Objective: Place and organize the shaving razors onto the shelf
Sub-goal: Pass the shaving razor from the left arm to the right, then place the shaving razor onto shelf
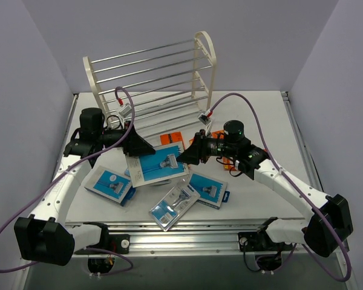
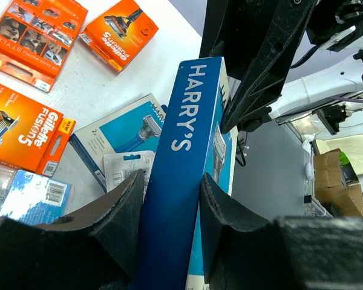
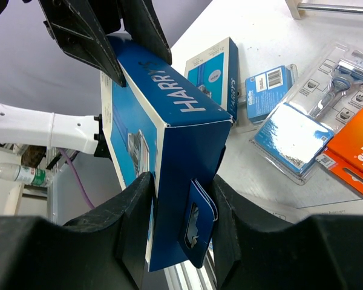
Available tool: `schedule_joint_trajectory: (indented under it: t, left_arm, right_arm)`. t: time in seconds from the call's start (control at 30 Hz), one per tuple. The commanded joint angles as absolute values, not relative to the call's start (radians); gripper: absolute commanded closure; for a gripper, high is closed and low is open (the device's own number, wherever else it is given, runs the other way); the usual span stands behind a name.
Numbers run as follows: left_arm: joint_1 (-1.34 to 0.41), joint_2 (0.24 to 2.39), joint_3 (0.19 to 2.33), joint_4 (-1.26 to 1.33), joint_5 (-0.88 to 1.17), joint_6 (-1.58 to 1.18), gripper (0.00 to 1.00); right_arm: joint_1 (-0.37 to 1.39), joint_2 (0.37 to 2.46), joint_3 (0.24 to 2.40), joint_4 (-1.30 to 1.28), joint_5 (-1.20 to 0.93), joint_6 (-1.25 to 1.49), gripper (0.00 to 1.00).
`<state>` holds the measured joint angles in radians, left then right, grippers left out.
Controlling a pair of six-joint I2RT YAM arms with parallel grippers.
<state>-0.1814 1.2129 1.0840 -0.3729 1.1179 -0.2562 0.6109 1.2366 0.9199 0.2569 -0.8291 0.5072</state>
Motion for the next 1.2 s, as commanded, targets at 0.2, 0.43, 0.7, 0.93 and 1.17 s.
schedule_joint_trajectory:
  t: [0.2, 0.43, 0.7, 0.93, 1.17]
  left_arm:
    - [-0.172, 1.215, 1.109, -0.239, 0.740, -0.276, 0.78]
    - [-0.173, 1.192, 1.114, -0.290, 0.609, -0.241, 0.40]
    - [-0.172, 1.175, 1.118, -0.322, 0.520, -0.221, 0.22]
    - [-0.178, 1.123, 1.109, -0.325, 0.408, -0.215, 0.21]
    - [-0.193, 1.069, 1.092, -0.314, 0.339, -0.215, 0.21]
  right_arm:
    - [0.746, 1.213, 0.905, 0.335, -0.898, 0.586, 1.00]
    - [0.678, 1.220, 0.854, 0.411, -0.868, 0.656, 1.00]
    - [0.634, 1.200, 0.827, 0.394, -0.853, 0.666, 1.00]
    - [0.609, 1.180, 0.810, 0.345, -0.790, 0.683, 1.00]
    - [0.538, 1.160, 0.833, 0.325, -0.684, 0.787, 1.00]
